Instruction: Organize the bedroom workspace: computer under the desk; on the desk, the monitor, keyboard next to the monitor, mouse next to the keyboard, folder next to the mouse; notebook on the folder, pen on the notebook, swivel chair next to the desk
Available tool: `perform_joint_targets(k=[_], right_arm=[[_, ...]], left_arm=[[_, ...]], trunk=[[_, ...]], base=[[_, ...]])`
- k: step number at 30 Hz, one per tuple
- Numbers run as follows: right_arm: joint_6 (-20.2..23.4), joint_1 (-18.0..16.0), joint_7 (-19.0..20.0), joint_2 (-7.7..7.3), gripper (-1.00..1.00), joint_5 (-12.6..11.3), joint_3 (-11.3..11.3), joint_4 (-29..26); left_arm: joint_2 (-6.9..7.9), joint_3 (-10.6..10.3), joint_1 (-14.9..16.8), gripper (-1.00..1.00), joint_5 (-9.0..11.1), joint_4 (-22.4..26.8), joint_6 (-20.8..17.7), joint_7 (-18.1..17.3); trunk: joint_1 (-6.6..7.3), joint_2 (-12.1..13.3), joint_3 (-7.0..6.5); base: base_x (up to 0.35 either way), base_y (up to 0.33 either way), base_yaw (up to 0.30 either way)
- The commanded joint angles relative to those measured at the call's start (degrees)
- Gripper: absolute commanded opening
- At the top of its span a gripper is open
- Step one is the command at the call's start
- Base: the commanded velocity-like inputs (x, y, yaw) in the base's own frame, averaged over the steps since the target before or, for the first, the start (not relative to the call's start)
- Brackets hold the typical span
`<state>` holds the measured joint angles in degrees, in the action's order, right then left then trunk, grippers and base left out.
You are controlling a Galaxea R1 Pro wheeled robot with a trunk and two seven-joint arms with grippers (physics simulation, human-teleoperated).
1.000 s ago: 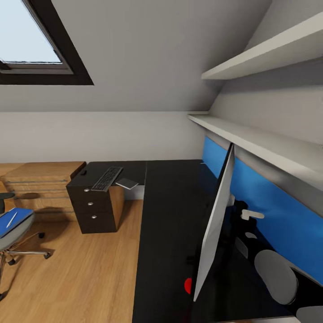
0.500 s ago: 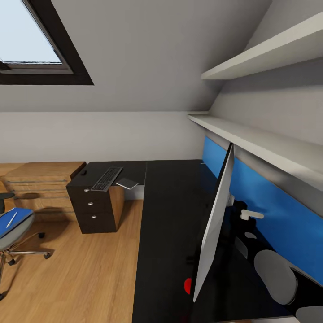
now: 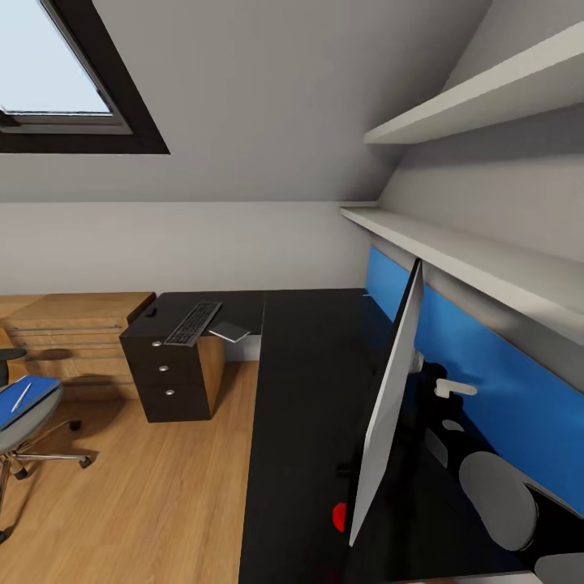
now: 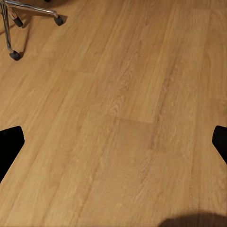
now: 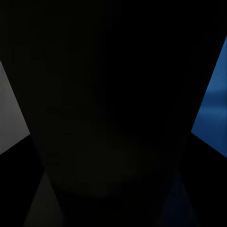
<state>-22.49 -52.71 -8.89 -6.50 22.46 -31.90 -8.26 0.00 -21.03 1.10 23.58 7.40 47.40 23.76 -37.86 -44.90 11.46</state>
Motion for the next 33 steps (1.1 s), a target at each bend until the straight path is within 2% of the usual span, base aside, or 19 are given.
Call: perform_joint_targets(k=[1,33], right_arm=[[-0.15,-0.11,-0.25,-0.01,-1.00,0.83,-0.29,0.00],[0.05,-0.11,-0.25,-0.08,-1.00,0.91,-0.36,0.39]], left_arm=[[0.00,-0.50,0.04,1.00,0.33,-0.02,0.14,0.32],[0.10,-0.41,0.04,1.00,0.41,-0.02,0.15,0.26]], trunk=[[-0.01,-0.08,0.07],[-0.01,-0.08,0.07]], base=[[0.000,0.000,0.000],[0.000,0.000,0.000]])
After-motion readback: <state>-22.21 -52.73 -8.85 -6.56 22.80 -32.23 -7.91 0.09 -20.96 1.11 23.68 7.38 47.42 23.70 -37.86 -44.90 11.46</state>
